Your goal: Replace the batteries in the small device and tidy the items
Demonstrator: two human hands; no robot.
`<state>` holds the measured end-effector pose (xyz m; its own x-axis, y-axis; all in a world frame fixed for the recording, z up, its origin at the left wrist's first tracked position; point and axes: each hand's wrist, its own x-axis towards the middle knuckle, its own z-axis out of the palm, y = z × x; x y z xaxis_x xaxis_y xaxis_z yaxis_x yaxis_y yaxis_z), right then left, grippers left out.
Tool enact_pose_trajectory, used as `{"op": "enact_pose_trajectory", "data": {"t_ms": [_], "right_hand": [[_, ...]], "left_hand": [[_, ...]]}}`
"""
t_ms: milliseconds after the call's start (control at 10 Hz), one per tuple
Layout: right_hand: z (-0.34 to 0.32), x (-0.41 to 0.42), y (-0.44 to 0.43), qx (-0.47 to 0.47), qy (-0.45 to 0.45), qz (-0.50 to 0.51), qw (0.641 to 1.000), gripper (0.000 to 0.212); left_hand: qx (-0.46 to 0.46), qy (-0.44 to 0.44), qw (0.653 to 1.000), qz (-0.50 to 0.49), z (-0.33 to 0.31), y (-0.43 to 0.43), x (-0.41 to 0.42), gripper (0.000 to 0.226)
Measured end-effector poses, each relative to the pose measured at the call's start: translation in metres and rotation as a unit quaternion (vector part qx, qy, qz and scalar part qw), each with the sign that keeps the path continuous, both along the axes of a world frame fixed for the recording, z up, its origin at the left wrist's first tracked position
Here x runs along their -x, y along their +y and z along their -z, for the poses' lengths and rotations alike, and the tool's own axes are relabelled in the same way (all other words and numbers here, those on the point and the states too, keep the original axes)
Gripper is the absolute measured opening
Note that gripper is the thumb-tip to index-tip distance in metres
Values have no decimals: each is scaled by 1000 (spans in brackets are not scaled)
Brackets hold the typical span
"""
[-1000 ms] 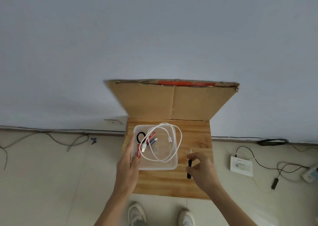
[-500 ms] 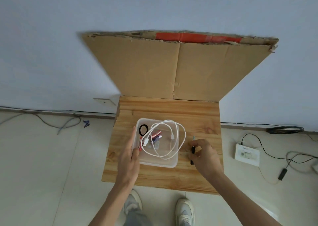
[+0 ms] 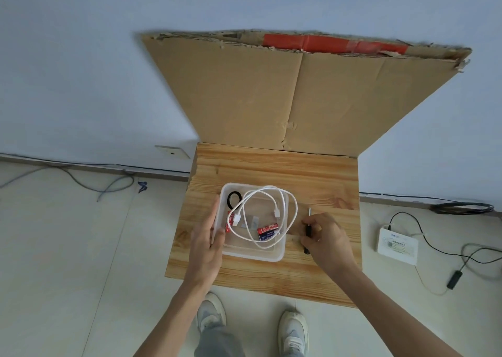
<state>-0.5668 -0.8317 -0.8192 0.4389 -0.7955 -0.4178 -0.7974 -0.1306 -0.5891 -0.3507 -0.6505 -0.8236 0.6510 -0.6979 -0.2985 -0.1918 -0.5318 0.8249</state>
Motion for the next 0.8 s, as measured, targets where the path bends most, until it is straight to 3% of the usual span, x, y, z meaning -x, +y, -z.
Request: {"op": "enact_pose_trajectory", "data": {"t_ms": [200, 400, 500, 600, 800], "right_hand": [[5, -3, 5, 31, 19, -24, 999, 23], [-11, -2, 11, 27, 18, -30, 999, 17], [-44, -2, 8, 4, 48, -46, 998, 22], [-90, -7, 4, -22, 92, -70, 993, 21], [-201, -18, 2, -32, 176, -137, 974, 24]], "left_hand": [[-39, 20, 999, -7, -9, -1, -1, 62], [-93, -45, 994, 46, -38, 3, -11, 72], [-151, -142, 972, 109, -78, -3, -19, 73], [-181, -225, 942, 173, -140, -18, -17, 59], [-191, -318, 896, 246, -258, -45, -1, 54]]}}
